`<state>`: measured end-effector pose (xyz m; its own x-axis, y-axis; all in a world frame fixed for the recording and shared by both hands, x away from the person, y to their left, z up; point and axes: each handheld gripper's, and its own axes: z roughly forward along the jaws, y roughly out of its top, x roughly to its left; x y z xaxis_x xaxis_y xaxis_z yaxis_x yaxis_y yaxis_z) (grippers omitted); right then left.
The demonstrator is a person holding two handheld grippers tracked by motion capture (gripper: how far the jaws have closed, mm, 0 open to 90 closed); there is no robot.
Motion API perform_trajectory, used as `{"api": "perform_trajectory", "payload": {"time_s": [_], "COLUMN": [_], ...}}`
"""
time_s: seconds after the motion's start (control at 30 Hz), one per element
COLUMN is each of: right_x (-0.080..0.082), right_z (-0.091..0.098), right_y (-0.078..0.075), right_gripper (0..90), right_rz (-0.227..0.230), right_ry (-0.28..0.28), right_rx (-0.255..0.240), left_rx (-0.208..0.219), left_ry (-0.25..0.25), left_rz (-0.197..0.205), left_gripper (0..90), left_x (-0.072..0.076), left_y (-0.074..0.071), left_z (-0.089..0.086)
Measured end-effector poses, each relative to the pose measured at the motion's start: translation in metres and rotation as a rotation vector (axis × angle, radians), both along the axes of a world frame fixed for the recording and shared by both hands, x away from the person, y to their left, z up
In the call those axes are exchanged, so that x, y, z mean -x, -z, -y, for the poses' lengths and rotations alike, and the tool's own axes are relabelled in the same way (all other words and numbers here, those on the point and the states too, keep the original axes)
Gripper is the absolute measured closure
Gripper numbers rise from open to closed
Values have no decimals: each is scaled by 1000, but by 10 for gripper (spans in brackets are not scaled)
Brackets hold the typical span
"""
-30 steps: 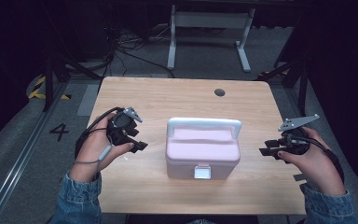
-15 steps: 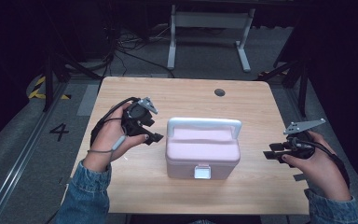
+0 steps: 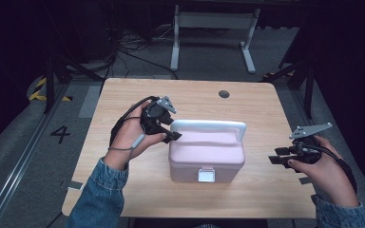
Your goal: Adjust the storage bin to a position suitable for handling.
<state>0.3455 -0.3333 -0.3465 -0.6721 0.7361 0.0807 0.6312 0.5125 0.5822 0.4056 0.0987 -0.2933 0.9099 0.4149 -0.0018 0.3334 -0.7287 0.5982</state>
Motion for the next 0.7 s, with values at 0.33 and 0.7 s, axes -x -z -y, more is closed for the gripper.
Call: {"api": "perform_trajectory", "payload": {"time_s": [0.33,0.7], "right_x": [-1,-1], "right_z": [-1,-1], "right_y": [1,1], "right_gripper": [550,546], "right_rz": [-1,3], "right_ry": [-5,-2], "right_rx": [-2,-7], "left_rx": [66,103], "left_ry": [32,18], "left_rz": [19,47], "left_gripper": [563,726], "left_x": [-3,2], "left_y": [6,0], "left_z": [13,14]}}
